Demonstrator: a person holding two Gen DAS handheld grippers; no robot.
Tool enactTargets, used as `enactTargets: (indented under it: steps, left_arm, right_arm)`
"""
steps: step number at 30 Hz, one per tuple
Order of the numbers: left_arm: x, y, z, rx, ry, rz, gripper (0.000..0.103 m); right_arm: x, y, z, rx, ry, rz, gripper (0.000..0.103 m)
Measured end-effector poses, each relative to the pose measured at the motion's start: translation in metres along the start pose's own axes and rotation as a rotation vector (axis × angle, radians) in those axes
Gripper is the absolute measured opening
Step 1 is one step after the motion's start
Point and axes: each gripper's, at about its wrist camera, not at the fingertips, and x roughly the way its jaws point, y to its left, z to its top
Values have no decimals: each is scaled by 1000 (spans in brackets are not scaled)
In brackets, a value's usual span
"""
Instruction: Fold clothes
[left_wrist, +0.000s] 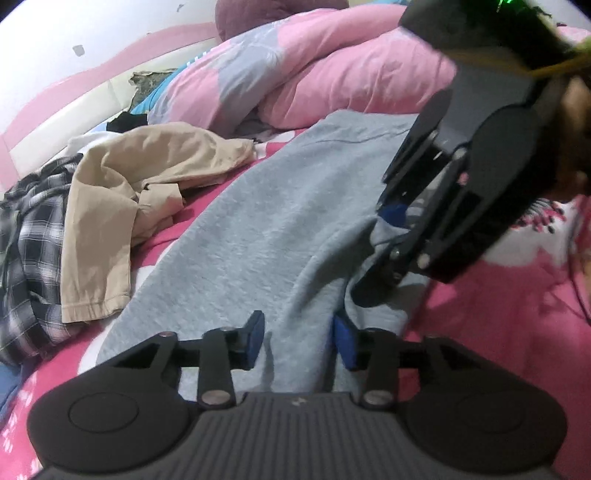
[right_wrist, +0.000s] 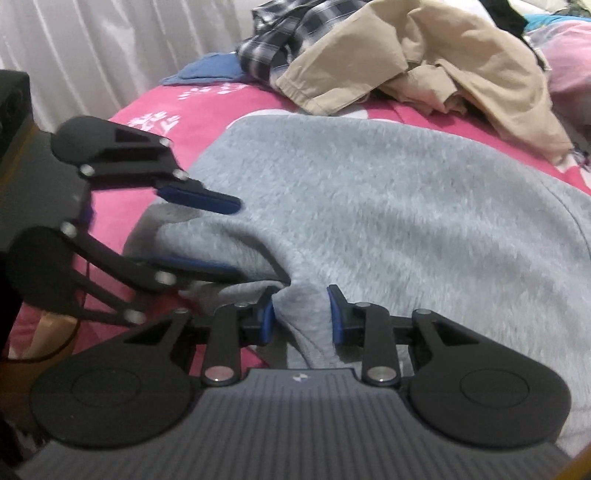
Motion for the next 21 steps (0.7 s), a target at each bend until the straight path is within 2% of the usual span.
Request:
enactTargets:
  steps: [1, 3, 8, 10, 12, 13, 15, 17, 18, 21]
  left_arm:
    - [2, 2, 1, -28, -1, -10, 20]
    - [-1, 7, 2, -96, -21, -29, 8]
    - [-31, 12, 6, -171, -125, -33, 6]
    - [-42, 14, 7, -192, -151, -47, 5]
    - [-46, 11, 5, -170, -154, -60, 5]
    - [-48, 10, 3, -159, -156, -66, 5]
    - [-43, 0, -5, -88, -129, -58, 5]
    - [-33, -17, -18, 63, -120, -5, 5]
    - [-30, -26, -25, 145, -127, 26, 5]
    - [-25, -50, -42, 354, -155, 98, 6]
  right_arm:
    - [-2, 3, -1, -5, -6, -17, 27]
    - [-3, 8, -2, -12, -11, -52, 27]
    - [2, 17, -1, -32, -32, -186, 28]
    - [4, 22, -2, -54, -48, -261, 32]
    - [11, 28, -6, -115, -53, -355, 52]
    - [16, 29, -8, -141, -50, -398, 56]
    - [21, 23, -12, -107, -49, -426, 69]
    - [17, 14, -9, -54, -51, -423, 76]
    - [14, 10, -9, -36, -52, -423, 78]
    - [0, 8, -16, -109, -60, -386, 80]
